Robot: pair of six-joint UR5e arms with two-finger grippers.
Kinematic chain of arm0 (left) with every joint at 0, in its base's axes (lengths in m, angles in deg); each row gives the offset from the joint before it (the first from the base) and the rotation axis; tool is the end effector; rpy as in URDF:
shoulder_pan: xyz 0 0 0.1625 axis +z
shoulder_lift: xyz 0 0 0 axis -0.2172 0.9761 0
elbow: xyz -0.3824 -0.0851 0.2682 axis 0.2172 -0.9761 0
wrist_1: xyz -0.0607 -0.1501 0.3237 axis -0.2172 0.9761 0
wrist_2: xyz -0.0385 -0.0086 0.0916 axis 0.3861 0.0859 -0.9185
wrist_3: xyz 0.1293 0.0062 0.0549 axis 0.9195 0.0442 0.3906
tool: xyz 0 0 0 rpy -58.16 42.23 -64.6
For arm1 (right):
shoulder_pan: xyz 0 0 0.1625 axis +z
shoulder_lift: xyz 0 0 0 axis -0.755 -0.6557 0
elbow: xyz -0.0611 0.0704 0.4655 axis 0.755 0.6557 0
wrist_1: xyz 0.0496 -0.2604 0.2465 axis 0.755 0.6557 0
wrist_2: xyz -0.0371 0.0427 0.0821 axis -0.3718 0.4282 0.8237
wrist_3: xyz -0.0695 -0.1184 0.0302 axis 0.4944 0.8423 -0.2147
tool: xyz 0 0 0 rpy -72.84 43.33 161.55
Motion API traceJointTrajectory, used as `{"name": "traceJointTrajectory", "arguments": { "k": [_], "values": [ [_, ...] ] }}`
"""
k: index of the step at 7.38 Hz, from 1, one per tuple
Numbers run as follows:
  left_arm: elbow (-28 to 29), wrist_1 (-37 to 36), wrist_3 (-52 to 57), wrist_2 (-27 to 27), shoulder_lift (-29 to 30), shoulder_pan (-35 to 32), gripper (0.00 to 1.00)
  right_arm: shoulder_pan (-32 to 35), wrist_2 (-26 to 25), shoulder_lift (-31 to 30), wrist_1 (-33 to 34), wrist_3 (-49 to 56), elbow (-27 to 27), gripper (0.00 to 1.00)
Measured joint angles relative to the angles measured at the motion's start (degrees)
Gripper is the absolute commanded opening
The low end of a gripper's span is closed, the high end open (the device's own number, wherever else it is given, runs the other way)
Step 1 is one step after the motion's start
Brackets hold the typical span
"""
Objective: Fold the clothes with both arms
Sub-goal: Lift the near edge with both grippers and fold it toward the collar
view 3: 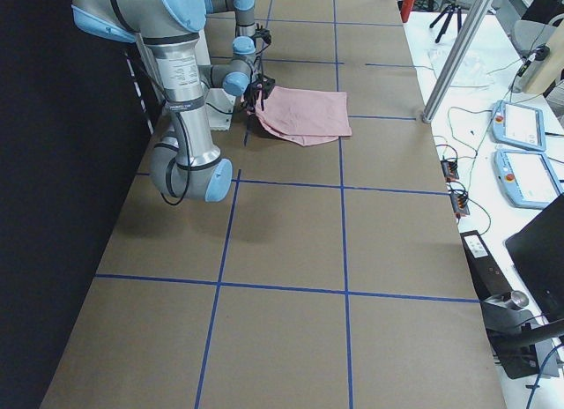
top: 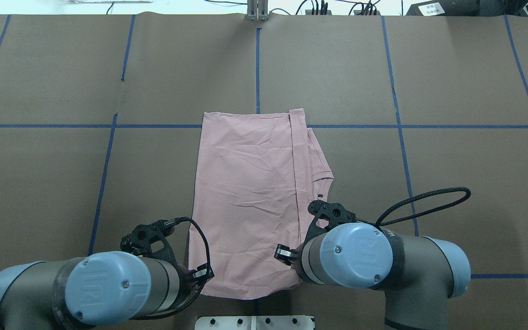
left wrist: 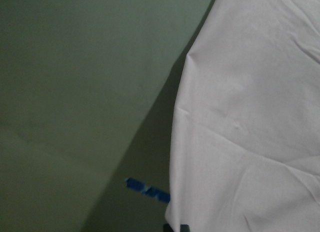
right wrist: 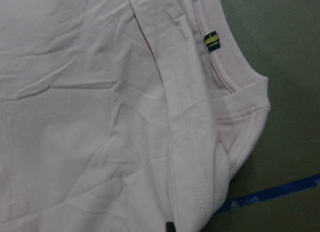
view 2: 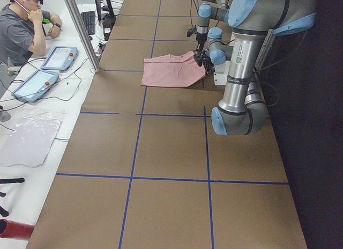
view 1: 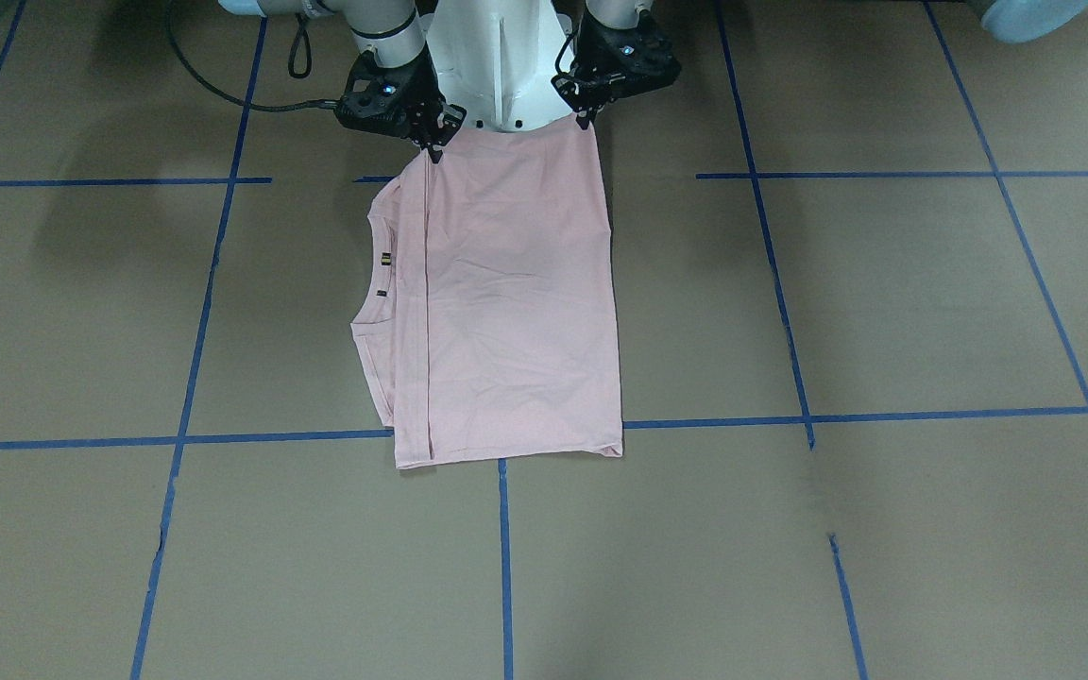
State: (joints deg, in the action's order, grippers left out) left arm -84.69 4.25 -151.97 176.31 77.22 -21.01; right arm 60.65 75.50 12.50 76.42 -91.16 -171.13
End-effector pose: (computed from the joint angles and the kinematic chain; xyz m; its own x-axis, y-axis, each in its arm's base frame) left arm 0.5110 -0.1977 0.3297 0.5410 -0.4071 -0.7359 0.2634 0.9130 -0.3115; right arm -0.5411 -0.2280 0.3442 0.5681 0.3493 0.7451 -0.2327 0.9367 -0.2617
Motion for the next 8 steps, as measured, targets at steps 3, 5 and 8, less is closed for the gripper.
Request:
{"name": "traceJointTrajectory", "arguments": {
  "k": [3,5,8],
  "values": [
    [1.1,0.5,3.4,0.0,1.7,-5.1,0.00,3.9,0.0,0.2,-2.1,0.5,1.8,0.00],
    [4.4,3.2,5.4,0.2,3.4,-9.9,0.00,7.9,0.4,0.7,-3.6,0.6,3.7,0.00],
    [10.3,6.1,5.0,0.3,7.7,-15.9,0.00,16.1,1.5,7.0,-4.2,2.6,12.2,0.00]
  ]
}}
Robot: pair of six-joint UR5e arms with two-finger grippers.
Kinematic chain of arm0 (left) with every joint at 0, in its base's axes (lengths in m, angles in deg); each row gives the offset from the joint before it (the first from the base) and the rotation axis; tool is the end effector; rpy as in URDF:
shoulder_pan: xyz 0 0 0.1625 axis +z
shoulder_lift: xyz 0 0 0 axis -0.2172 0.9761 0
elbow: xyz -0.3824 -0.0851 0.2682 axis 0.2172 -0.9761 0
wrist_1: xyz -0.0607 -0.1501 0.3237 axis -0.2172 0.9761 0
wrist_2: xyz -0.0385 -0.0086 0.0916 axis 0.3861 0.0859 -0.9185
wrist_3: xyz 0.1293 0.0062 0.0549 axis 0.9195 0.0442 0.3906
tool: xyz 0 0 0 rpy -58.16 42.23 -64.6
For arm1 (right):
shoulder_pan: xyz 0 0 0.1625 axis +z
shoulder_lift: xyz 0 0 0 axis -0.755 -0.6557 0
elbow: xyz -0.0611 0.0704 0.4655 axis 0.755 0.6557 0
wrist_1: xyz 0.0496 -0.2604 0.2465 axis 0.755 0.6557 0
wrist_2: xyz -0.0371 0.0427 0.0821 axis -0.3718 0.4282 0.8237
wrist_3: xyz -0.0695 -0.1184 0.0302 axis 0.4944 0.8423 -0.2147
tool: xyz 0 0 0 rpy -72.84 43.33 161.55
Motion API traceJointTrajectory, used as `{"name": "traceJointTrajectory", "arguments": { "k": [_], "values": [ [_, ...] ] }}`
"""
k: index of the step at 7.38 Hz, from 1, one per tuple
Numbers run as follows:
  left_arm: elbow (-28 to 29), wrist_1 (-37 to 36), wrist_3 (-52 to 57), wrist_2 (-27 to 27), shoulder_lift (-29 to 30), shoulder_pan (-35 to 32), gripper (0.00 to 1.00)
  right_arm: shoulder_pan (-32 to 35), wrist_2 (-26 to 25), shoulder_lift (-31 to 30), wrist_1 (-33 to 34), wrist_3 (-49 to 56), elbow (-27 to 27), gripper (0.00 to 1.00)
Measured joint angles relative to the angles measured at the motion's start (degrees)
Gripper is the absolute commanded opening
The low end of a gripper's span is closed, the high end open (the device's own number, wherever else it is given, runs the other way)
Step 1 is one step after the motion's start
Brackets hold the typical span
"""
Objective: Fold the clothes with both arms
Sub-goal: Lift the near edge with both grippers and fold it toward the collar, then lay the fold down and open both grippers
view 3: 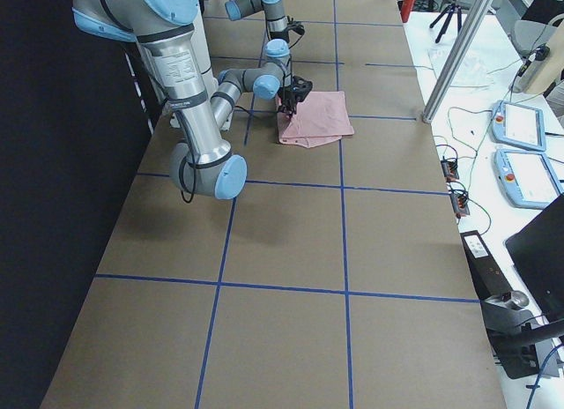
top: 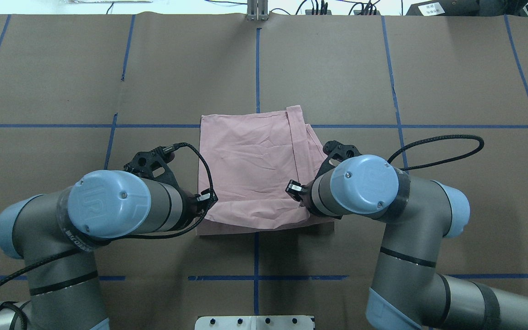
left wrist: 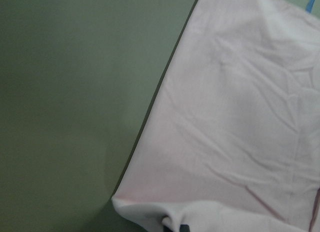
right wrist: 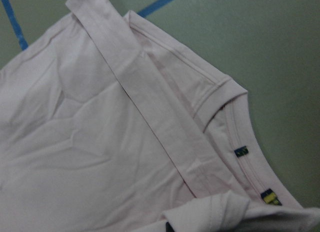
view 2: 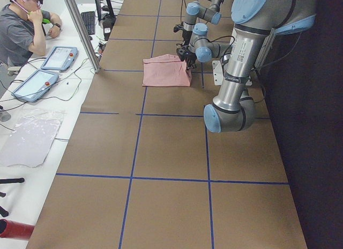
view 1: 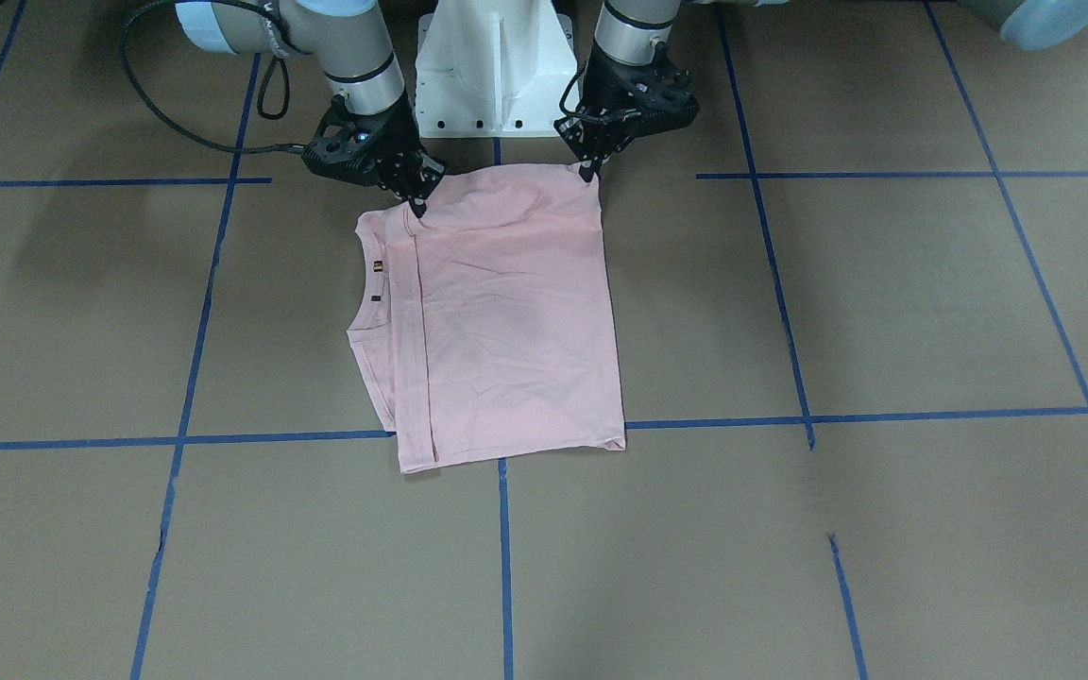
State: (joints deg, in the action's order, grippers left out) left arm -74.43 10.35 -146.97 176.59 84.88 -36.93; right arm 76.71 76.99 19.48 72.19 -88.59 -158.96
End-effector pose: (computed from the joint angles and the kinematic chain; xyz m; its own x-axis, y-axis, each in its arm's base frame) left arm 0.5009 -0.3584 0.3008 0.4086 -0.4483 -0.7950 0.4486 0.8572 -0.2528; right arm -0.5236 -0.3997 0.3405 0.4853 0.4618 0.7425 -0.4464 0.8610 -0.2437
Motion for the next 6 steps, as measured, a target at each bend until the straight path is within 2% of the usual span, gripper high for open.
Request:
{"name": "traceJointTrajectory", "arguments": {
  "k": [1,2,3,5,6],
  "values": [
    [3.2,1.5,-0.1,0.0,2.0,-2.7,0.00,3.2,0.6,3.2,-2.0,1.2,5.2,0.00],
    [7.7,4.4,0.1,0.0,3.9,-6.0,0.14,6.2,1.3,6.5,-5.7,2.5,12.0,0.00],
    [13.6,8.0,0.8,0.1,6.1,-9.2,0.99,8.9,1.6,9.8,-9.4,3.7,19.4,0.99],
    [27.5,18.8,3.4,0.0,10.8,-13.5,1.00,12.7,1.4,16.3,-17.5,6.2,33.9,1.00],
    [31.4,22.7,5.1,0.0,12.2,-15.2,1.00,13.8,1.2,18.2,-20.3,7.6,38.0,1.00]
  ]
}}
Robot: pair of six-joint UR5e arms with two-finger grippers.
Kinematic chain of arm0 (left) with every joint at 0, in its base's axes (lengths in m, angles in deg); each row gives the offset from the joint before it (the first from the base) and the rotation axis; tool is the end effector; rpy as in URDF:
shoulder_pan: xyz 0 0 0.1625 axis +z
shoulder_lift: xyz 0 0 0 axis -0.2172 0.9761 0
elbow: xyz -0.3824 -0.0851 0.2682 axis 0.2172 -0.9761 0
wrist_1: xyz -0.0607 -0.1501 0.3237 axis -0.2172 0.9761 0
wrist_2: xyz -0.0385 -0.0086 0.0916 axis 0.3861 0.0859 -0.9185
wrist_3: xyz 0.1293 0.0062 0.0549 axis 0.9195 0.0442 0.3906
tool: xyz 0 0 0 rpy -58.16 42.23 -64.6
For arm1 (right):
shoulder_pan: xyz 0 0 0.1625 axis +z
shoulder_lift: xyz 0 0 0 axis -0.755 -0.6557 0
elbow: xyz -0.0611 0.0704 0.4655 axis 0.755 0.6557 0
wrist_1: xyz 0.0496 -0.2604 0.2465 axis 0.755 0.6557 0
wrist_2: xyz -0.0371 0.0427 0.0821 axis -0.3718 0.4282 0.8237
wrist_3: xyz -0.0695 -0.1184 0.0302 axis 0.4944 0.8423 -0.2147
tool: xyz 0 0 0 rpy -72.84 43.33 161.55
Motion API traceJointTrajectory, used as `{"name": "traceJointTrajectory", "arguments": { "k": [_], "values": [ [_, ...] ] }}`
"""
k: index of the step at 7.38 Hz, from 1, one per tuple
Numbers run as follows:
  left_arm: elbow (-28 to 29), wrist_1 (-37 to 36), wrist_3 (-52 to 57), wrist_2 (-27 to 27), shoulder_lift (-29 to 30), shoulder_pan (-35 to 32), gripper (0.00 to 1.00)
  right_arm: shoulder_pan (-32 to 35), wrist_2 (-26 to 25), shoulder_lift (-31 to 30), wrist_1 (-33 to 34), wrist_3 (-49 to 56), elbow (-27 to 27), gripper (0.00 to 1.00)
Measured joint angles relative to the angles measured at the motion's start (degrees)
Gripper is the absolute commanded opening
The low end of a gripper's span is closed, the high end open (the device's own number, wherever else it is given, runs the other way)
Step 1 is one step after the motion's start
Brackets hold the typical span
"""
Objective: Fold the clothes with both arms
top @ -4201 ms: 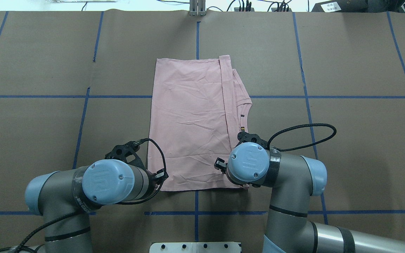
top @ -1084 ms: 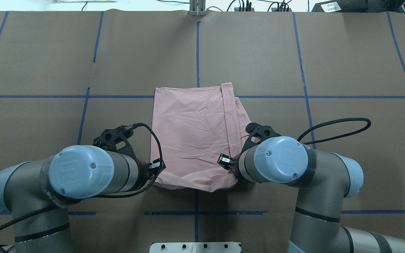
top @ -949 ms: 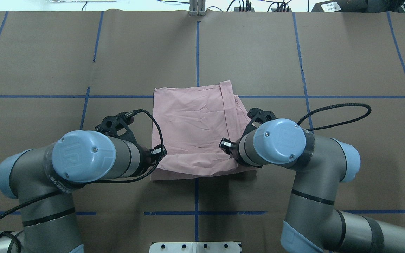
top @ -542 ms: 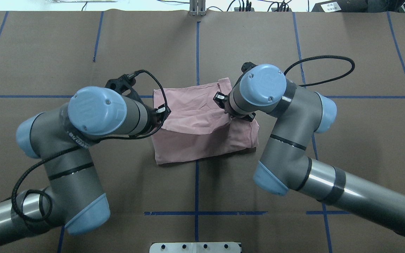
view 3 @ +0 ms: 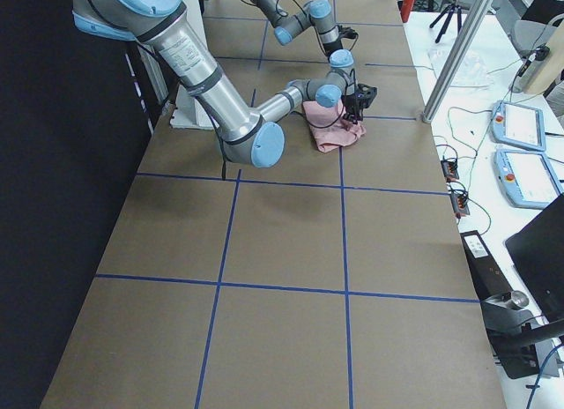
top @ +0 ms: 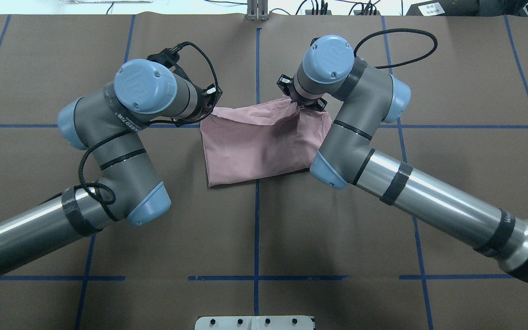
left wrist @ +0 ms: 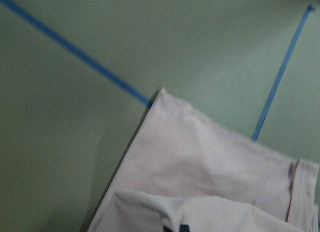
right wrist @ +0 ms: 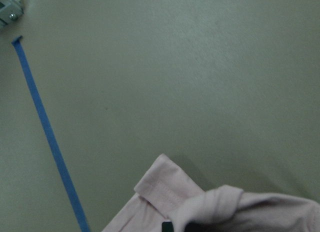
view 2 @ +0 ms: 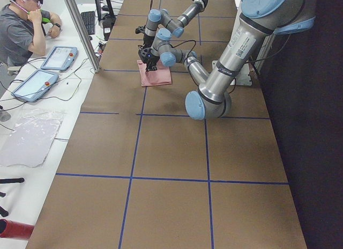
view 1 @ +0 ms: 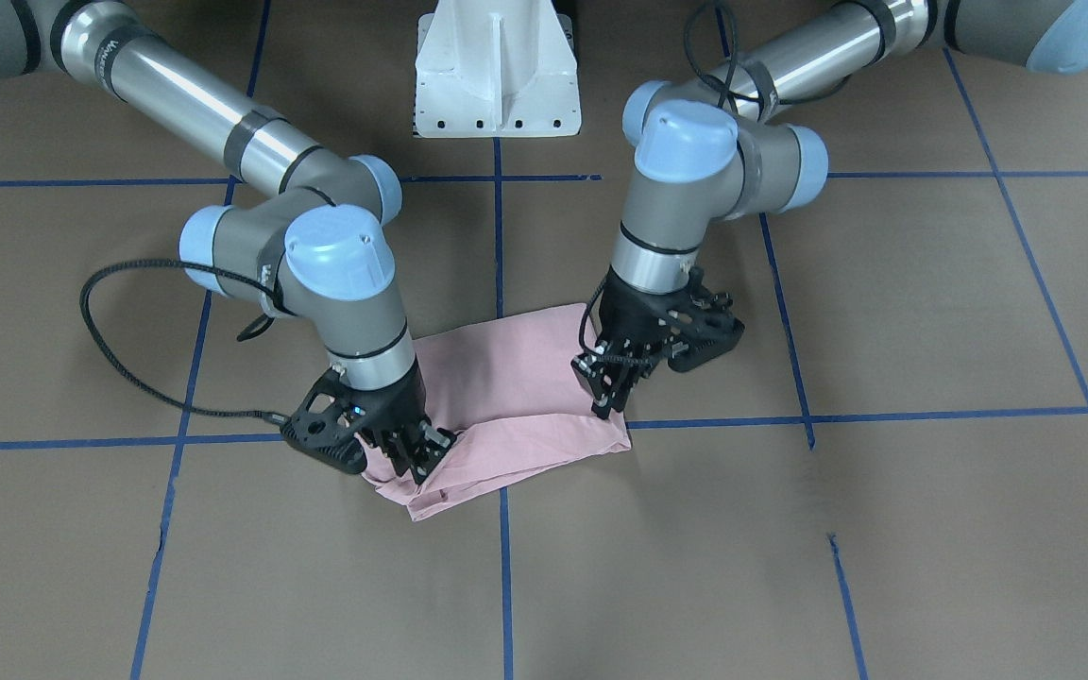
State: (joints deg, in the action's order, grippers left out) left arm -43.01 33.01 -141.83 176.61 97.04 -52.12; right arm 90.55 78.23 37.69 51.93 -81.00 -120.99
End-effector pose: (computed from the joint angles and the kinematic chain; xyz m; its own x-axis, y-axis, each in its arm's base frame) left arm 0.5124 -0.5786 0.3136 0.2967 -0.4426 -0.8462 0.6216 0.7622 -0.1807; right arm -0.5512 -0.6320 0.3361 0.4378 0.4592 0.7730 -0.5704 0.8064 -0.1560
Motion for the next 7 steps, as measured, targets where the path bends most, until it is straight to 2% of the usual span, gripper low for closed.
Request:
{"name": "traceJointTrajectory", "arguments": {
  "k": [2,4,5,7],
  "values": [
    [2.2,2.4,3.2,0.2,0.5,-2.4,1.00,1.5,-0.1,1.5,-1.6,1.4,3.1,1.00],
    [1.9,2.7,6.4,2.2,-0.5,-4.1,1.00,3.1,0.2,1.4,-1.6,5.0,3.8,1.00],
    [0.4,2.7,8.7,4.7,-2.4,-5.5,1.00,4.6,1.0,0.6,-1.4,8.9,3.7,1.00],
    [-7.4,2.3,17.2,9.7,-9.5,-9.7,1.00,10.7,8.0,-4.0,0.2,19.3,0.7,1.00]
  ]
}}
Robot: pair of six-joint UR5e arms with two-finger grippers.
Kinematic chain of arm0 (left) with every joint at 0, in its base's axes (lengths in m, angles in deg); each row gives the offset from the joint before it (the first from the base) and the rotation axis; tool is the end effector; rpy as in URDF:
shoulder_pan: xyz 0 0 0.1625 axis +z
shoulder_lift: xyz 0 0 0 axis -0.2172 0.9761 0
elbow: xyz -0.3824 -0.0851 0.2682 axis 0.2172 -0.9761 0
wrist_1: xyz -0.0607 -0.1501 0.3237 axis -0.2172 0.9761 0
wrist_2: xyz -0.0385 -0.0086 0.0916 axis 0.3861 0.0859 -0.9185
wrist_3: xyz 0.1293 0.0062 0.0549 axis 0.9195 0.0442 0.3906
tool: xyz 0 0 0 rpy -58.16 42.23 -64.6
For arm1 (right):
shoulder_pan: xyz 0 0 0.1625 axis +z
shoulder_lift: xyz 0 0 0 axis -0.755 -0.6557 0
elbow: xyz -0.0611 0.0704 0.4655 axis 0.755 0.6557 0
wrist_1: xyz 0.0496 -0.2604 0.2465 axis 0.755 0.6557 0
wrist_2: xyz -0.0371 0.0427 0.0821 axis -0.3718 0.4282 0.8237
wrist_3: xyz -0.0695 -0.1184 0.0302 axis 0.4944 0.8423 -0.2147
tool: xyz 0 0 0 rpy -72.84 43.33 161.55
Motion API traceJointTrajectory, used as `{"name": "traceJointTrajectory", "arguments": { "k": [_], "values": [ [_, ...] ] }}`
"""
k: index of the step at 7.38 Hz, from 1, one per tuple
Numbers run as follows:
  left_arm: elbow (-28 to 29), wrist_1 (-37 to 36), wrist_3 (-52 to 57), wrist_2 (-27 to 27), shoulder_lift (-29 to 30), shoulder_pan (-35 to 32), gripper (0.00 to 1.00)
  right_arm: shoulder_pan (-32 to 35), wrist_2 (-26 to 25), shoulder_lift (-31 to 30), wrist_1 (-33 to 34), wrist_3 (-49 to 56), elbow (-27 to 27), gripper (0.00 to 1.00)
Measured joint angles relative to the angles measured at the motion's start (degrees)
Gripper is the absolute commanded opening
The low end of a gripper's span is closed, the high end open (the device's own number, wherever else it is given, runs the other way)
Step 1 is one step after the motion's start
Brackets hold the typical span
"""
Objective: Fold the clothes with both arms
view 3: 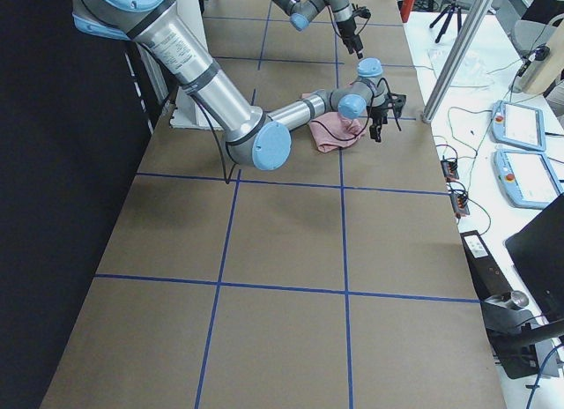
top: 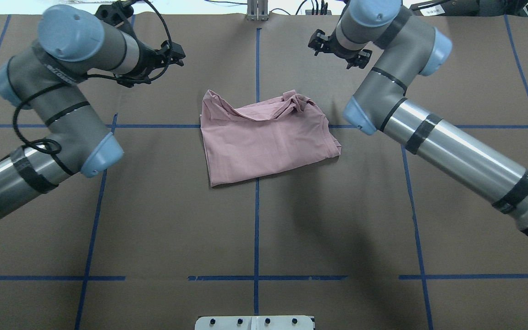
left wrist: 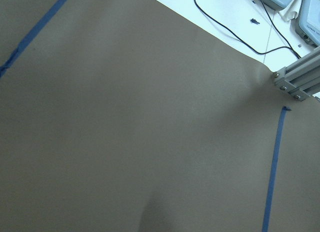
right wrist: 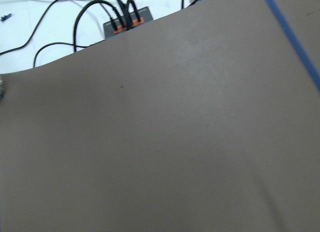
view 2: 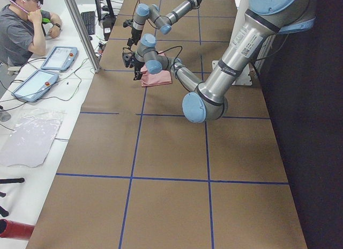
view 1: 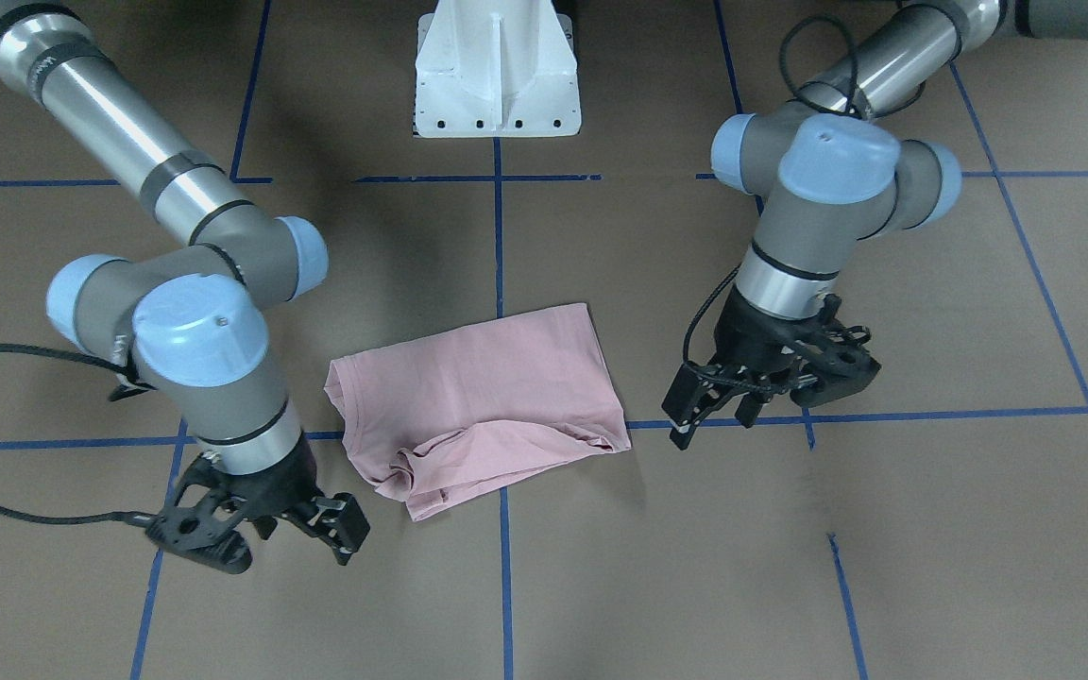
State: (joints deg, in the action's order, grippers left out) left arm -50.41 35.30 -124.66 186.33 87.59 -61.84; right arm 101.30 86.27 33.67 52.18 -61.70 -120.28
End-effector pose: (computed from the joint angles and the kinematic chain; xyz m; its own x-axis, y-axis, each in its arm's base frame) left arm 0.3860 -0.5961 0.3675 0.4073 -0.2580 -0.8761 0.5280 0.8492 -0.0046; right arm -0.4286 -0.6989 0.3973 0.5758 0.3125 0.7556 -0.4676 0.8839 -0.0092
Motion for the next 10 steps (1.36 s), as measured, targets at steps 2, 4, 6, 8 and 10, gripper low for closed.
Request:
{"name": "traceJointTrajectory", "arguments": {
  "k": [2,4,6,8,10],
  "values": [
    [-8.1,-1.5,14.1,4.1,-8.6,-5.9,1.00,7.6,5.7,-9.3,8.5,19.2,-9.7,1.00],
    [-11.1,-7.1,32.5,7.9,-13.6,-13.6,1.00,16.0,10.7,-18.0,16.3,42.5,-16.1,1.00],
    [-11.1,-12.7,55.6,14.0,-17.9,-22.6,1.00,26.2,17.8,-26.7,18.9,64.5,-17.5,1.00],
    [-10.6,-15.5,77.2,20.5,-23.9,-31.3,1.00,35.5,23.1,-32.8,27.0,82.5,-18.5,1.00],
    [-9.1,-17.5,89.6,22.3,-28.0,-36.1,1.00,40.4,25.3,-36.2,33.0,89.9,-20.4,1.00]
  ]
}}
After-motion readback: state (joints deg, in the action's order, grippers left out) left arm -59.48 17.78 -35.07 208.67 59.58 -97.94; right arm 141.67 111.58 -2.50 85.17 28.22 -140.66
